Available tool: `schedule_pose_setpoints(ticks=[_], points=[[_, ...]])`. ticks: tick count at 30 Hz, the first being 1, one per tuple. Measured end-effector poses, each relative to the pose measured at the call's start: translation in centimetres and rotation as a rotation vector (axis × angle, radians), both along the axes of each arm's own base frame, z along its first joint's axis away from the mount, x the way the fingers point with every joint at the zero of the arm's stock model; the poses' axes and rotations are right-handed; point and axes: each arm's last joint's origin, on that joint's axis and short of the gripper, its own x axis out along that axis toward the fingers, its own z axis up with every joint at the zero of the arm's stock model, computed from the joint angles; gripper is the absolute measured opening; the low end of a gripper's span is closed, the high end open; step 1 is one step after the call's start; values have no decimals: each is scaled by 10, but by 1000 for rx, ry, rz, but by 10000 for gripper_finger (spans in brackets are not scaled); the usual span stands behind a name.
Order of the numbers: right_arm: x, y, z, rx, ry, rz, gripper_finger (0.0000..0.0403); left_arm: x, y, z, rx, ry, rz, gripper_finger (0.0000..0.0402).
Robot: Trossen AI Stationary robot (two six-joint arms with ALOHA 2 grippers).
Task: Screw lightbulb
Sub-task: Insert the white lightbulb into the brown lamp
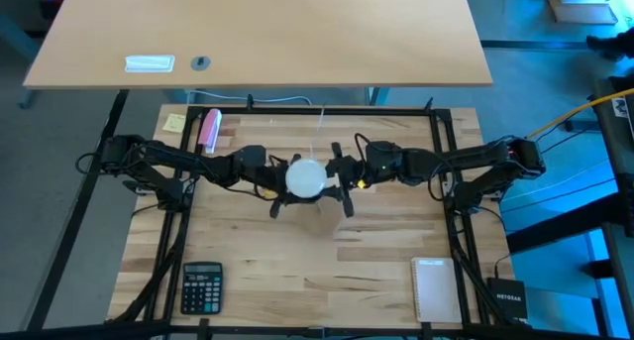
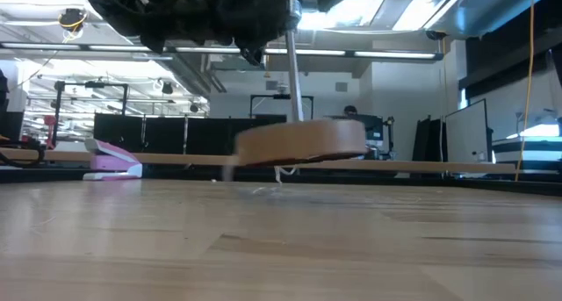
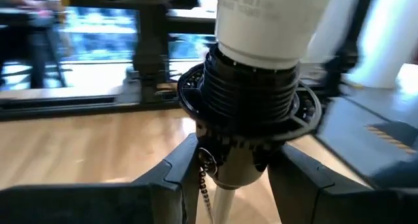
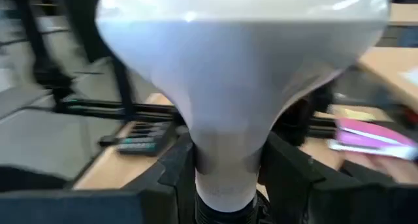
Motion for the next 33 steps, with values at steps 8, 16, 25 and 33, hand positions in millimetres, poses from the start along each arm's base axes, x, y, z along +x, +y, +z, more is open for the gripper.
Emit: schedule_pose_setpoints(ticks=[8,16,25,33], points=[[-2,20,-2,-167,21,-360,139,1,4,1,-4,6,272,128],[-4,28,-8,-260,68,-599,56,0,1,4,-57,-13,477,126],[-4,28,-12,-269,92,-601,5,0,1,3,-11,-4,479,125],[-25,26,3,-239,130,-528,98,0,-1,4,12,-5,443,125]])
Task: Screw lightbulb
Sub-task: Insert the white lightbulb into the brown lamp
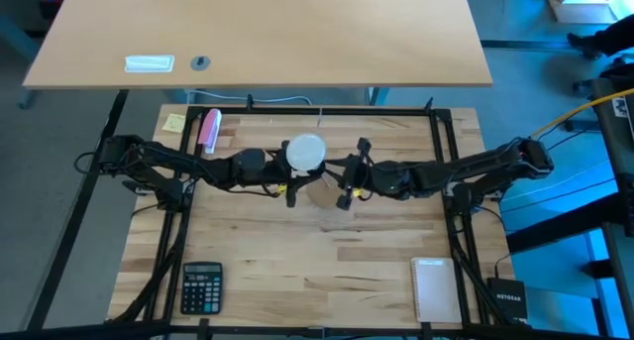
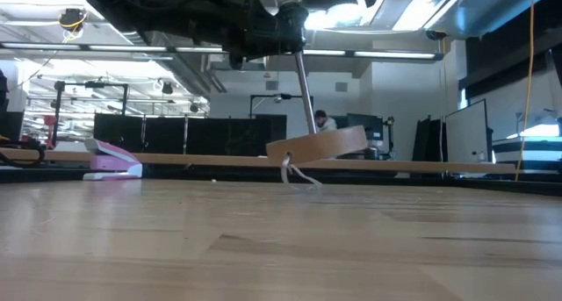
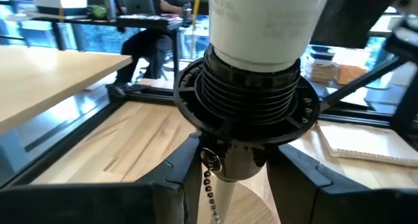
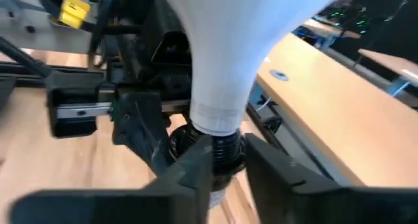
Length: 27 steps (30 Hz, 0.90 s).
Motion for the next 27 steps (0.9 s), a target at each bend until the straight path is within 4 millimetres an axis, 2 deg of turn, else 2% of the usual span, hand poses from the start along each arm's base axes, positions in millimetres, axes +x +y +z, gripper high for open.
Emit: schedule_pose_setpoints(ticks=[3,7,13,18,27], points=[[-8,-2,6,26,8,60,152,0,-2,0,22,4,-74,124],[-8,-11,10,126,-12,246,215,0,-6,0,48,2,-270,124],[13,-31,2,327,-86,533,274,-1,-11,-1,70,-5,-476,124],[29,-37,-2,423,-178,757,283,1,-7,-8,43,25,-502,124],[37,-37,-12,442,-160,793,254,1,-3,-10,9,30,-534,123]])
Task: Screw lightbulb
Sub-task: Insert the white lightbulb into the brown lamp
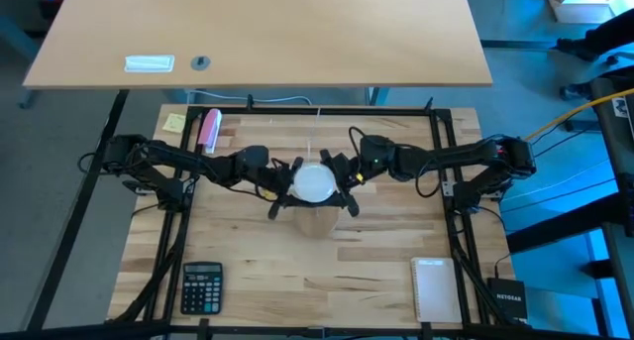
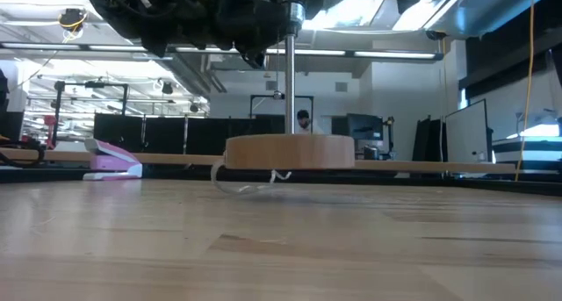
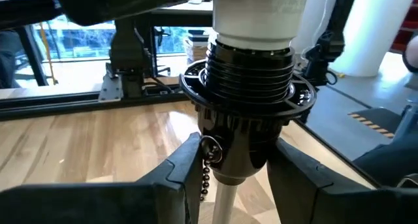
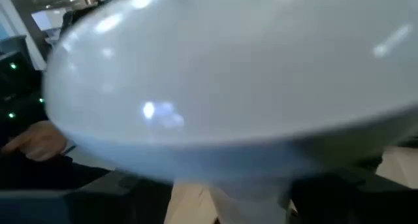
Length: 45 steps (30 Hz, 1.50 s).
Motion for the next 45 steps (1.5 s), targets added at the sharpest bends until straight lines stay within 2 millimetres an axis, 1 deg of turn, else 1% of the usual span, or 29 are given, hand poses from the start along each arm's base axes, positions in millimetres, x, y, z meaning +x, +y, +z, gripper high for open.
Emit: schedule_pose_setpoints(ticks=[3,5,8,11,13,15,21,24,27,29,32,40,45], points=[[0,1,0,-10,-10,18,228,0,0,0,-3,-1,-12,123],[0,1,0,-16,-10,17,203,0,0,0,-3,-2,-14,123],[0,-1,-2,-71,-9,-41,160,0,0,0,-17,6,-11,122],[1,2,-3,-94,-4,-113,158,0,1,-1,-15,9,24,122],[1,1,-2,-103,-3,-171,158,0,2,1,-17,8,73,122],[0,4,-1,-125,8,-225,158,-1,3,2,-20,7,132,122],[-8,21,2,-287,45,-535,158,-2,7,5,-19,8,322,121],[-9,28,3,-331,48,-662,158,-1,6,8,-37,-15,398,118],[-6,33,-2,-359,67,-794,158,-1,4,8,-42,-17,464,114],[-5,34,-9,-394,98,-869,158,-2,3,7,-47,-20,494,95],[-2,34,-15,-413,114,-875,158,-2,3,8,-32,-21,501,80],[-2,34,-14,-405,98,-866,162,-2,2,6,32,-5,487,19],[-1,34,-14,-405,100,-850,157,-2,4,5,47,14,486,10]])
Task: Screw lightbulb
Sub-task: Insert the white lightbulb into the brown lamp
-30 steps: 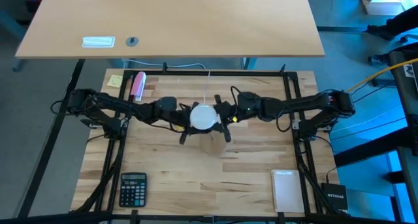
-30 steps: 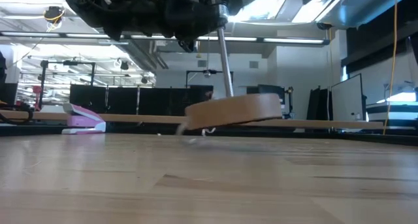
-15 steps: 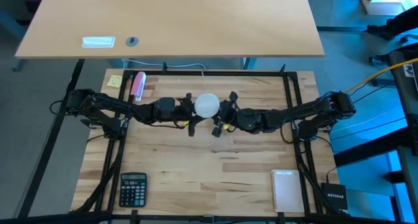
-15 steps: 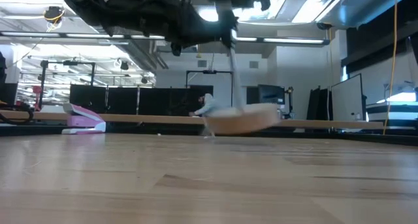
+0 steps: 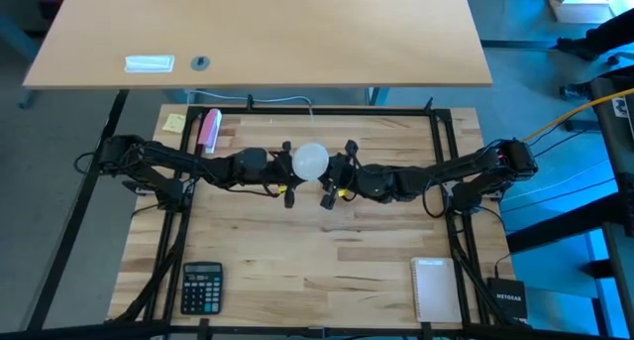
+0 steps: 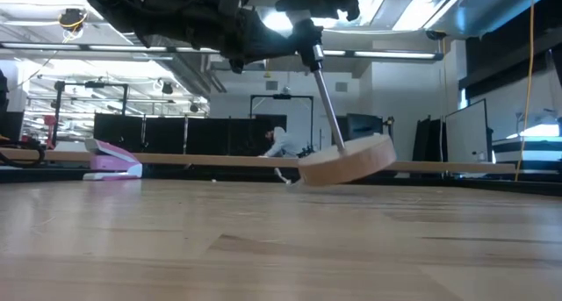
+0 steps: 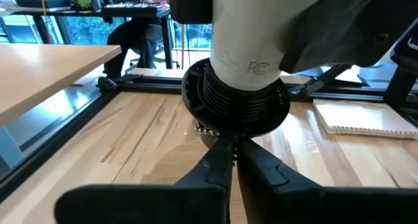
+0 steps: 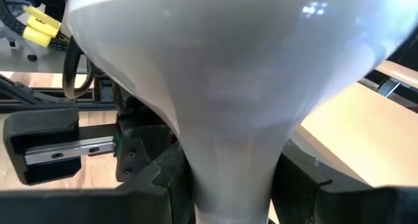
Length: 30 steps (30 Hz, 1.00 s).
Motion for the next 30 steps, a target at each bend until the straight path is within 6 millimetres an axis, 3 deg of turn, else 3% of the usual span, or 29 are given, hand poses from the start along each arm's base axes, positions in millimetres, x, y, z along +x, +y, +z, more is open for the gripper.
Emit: schedule_pose_setpoints(ticks=[5,17,30], points=[[0,0,-1,0,11,4,157,0,0,-1,9,22,-3,31],[-1,0,-5,-2,52,6,167,-1,-1,-5,2,67,-7,168],[-2,0,-6,-10,75,-12,176,-3,1,-13,51,155,-7,220]])
